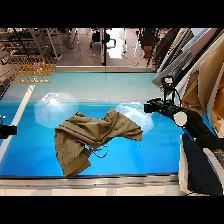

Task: Fold the clothes and pants, and hang the long-sleeved shirts on hangers.

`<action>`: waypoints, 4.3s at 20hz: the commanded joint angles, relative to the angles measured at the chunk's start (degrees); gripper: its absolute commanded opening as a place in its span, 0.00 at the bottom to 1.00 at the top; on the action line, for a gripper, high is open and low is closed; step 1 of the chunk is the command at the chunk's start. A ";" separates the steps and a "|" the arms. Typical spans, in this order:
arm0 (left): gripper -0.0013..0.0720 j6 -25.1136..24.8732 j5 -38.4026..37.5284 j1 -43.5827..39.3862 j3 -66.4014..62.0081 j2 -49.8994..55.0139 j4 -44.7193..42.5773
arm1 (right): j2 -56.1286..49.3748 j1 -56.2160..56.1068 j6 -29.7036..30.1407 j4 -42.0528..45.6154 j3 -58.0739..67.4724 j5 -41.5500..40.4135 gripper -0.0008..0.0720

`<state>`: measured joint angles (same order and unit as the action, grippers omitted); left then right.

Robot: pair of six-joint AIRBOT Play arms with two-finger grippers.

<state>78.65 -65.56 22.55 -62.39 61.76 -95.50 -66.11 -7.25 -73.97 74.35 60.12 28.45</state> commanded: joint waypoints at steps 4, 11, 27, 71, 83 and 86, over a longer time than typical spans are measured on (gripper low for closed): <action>0.04 0.00 0.02 0.07 -0.04 0.04 -0.02 | -0.02 -0.07 -0.02 -0.02 0.00 0.02 0.05; 0.04 0.02 0.24 0.04 -0.04 0.04 0.44 | -0.02 -0.07 -0.02 -0.02 0.00 0.02 0.05; 0.72 -10.40 -6.14 -2.78 26.25 -11.67 36.26 | 1.09 -0.07 -2.03 -10.78 0.09 -1.73 0.05; 0.04 -11.15 -10.99 13.92 -7.06 8.98 46.27 | -27.23 3.15 3.41 -31.01 11.41 32.46 0.02; 0.04 -33.57 -25.14 14.97 -43.67 17.53 51.45 | 0.85 12.70 1.88 -7.28 27.52 49.03 0.02; 0.04 -40.11 -26.64 14.95 -34.88 19.32 39.23 | 6.23 9.09 2.73 -12.48 3.72 52.57 0.02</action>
<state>48.18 -87.48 37.54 -101.95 79.37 -47.70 -64.79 3.75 -72.93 64.79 79.59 73.58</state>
